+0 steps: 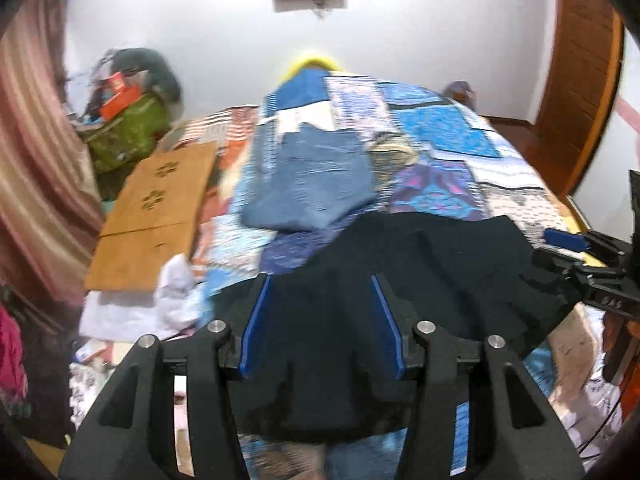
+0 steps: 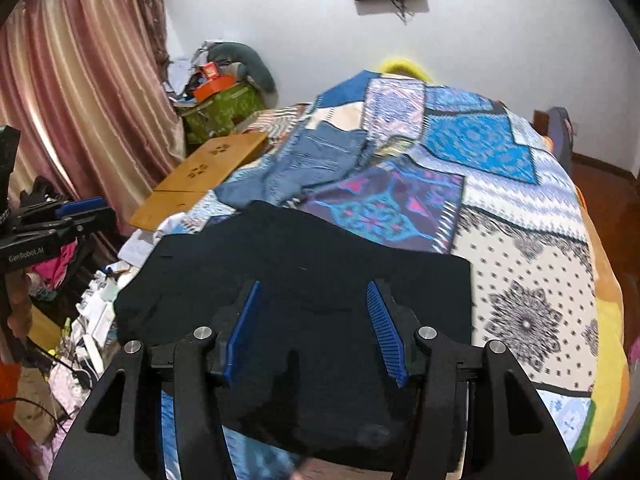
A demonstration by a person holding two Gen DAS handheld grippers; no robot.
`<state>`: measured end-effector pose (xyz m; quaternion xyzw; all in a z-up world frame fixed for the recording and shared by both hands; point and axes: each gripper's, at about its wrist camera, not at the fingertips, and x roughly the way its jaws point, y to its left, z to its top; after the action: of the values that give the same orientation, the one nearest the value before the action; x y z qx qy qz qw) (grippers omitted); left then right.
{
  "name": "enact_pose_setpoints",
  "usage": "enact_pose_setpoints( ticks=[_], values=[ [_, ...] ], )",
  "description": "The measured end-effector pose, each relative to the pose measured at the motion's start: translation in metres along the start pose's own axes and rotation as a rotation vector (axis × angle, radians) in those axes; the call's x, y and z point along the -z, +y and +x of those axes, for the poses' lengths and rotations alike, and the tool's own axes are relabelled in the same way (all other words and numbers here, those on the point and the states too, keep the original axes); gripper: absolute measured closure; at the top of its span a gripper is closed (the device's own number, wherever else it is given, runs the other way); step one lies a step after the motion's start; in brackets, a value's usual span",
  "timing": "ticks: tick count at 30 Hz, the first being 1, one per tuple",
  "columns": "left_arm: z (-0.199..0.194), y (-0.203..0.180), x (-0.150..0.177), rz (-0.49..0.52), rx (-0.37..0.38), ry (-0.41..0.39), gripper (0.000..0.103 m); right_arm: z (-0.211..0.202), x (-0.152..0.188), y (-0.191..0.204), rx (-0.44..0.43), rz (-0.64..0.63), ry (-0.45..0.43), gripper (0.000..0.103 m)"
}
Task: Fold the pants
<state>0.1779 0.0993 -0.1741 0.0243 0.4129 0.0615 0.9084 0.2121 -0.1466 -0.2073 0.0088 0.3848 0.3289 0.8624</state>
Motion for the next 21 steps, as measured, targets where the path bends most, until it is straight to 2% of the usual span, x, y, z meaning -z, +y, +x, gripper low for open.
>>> enact_pose_setpoints(
  ticks=[4, 10, 15, 18, 21],
  values=[
    [-0.003, 0.05, 0.016, -0.028, -0.117, 0.03, 0.052, 0.009, -0.004, 0.019, -0.018, -0.028, -0.001, 0.052],
    [0.007, 0.105, 0.04, -0.058, -0.193, 0.094, 0.052, 0.025, -0.005, 0.036, -0.027, -0.047, 0.016, 0.052],
    [0.034, 0.121, 0.066, -0.125, -0.114, 0.151, 0.051, 0.036, -0.002, 0.041, -0.023, -0.043, 0.039, 0.052],
    [0.054, 0.117, 0.085, -0.17, -0.042, 0.19, 0.05, 0.042, 0.0, 0.042, -0.017, -0.035, 0.063, 0.052],
    [0.07, 0.105, 0.106, -0.214, 0.046, 0.248, 0.044, 0.048, 0.002, 0.045, -0.007, -0.048, 0.088, 0.052]
  ],
)
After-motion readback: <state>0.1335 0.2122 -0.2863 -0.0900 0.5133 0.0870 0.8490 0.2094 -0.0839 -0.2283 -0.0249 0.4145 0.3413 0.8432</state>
